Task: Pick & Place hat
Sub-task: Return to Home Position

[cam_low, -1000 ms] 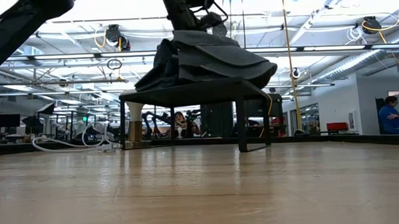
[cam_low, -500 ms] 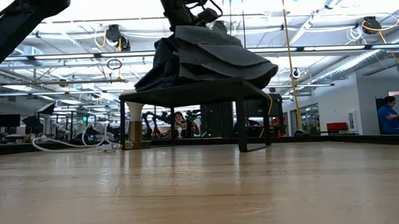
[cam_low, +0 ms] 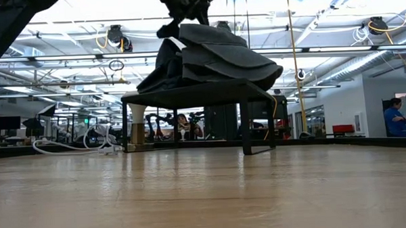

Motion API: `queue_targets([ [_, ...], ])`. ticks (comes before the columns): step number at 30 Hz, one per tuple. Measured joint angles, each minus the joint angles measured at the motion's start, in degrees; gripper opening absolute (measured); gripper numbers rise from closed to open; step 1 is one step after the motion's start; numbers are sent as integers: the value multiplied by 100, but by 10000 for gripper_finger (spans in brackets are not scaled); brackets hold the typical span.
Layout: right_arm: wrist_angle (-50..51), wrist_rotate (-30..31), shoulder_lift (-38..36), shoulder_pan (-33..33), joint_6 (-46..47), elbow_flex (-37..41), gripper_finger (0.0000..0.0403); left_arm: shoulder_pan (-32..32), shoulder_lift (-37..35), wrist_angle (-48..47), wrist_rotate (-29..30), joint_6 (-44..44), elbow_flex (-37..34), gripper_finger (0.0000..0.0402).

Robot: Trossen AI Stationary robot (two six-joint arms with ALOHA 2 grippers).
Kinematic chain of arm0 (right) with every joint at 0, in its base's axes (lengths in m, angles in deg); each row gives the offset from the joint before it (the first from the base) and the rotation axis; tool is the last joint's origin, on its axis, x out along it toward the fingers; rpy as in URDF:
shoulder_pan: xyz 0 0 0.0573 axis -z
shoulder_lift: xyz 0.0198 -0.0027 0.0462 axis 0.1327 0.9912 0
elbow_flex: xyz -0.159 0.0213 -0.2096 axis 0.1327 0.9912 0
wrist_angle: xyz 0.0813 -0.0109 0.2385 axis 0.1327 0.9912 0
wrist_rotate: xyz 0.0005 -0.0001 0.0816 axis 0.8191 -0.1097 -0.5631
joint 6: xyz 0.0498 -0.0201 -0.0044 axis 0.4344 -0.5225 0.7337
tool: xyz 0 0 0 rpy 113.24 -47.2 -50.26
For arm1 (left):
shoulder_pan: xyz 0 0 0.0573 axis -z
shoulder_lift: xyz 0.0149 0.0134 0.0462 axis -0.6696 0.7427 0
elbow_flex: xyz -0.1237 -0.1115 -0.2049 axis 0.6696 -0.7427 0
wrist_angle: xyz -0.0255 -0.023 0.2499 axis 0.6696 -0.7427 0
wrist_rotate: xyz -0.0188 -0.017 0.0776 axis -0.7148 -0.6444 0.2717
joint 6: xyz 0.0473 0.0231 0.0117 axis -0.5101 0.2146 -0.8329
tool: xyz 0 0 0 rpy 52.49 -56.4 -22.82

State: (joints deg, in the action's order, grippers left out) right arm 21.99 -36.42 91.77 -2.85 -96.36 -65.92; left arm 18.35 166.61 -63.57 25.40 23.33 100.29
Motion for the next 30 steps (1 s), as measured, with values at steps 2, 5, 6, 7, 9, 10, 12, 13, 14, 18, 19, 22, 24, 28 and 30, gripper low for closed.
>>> queue_targets([
  [2,0,2,1,0,-189,0,166,-22,-139,-40,4,-12,0,300],
  [5,-9,95,3,0,-366,0,166,-42,-370,-86,-41,-139,0,306],
  [6,-8,195,11,-2,-368,0,166,-47,-441,-142,-43,-247,0,308],
  [7,-14,336,21,0,-326,-2,166,-33,-528,-155,-24,-373,0,309],
  [9,-1,715,33,-1,-60,-2,166,20,-737,-150,199,-615,0,310],
  [10,-3,916,53,0,146,-2,166,70,-843,-133,381,-750,0,310],
  [12,27,1205,66,1,680,-2,166,198,-1073,-32,781,-1005,0,307],
  [13,57,1246,82,2,907,-2,166,254,-1193,-22,956,-1137,0,306],
  [14,83,1238,104,2,1042,-2,166,322,-1304,-20,1109,-1272,0,304],
  [18,164,1197,174,-1,1044,76,166,617,-1727,-23,1652,-1649,2,297],
  [19,118,1196,177,-2,1065,144,166,699,-1820,4,1736,-1733,1,296],
  [22,-11,1198,175,-2,1166,396,166,940,-2152,141,1883,-2112,0,294],
  [24,-112,1198,171,-2,1308,581,166,1104,-2336,245,1921,-2374,3,296],
  [28,-544,1185,166,-2,1429,1032,166,1345,-2698,247,1977,-2754,2,303],
  [30,-747,1180,162,-2,1595,1286,166,1447,-2902,216,1980,-2825,2,307],
])
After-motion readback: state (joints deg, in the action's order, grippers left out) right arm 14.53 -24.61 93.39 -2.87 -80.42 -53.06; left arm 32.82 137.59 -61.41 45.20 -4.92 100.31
